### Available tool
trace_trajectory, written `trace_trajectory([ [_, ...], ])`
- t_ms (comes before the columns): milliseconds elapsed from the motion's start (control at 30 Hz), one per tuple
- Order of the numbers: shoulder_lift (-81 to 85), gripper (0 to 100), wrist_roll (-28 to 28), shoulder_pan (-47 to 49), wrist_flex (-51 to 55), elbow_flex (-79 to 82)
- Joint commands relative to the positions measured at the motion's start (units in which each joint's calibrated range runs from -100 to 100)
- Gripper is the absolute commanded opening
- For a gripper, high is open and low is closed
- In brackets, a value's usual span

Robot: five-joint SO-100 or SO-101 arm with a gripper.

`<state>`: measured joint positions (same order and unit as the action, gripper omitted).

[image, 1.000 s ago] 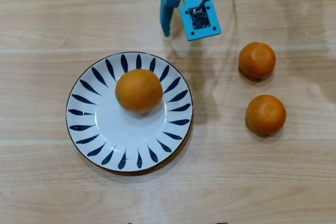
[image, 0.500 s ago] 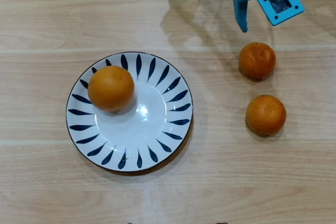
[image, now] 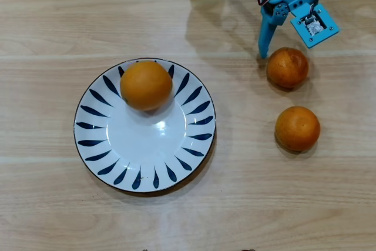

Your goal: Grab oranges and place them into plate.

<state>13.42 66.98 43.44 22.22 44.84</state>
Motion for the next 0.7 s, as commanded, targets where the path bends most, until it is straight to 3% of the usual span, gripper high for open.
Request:
trace_trajectory([
  [0,0.0,39,-0.7,-0.9,-1.1,-0.6],
  [600,-24.0,39,-0.7,-0.9,-1.2,-21.3],
  [667,-24.6,33,-0.3,-0.9,-1.2,-21.3],
])
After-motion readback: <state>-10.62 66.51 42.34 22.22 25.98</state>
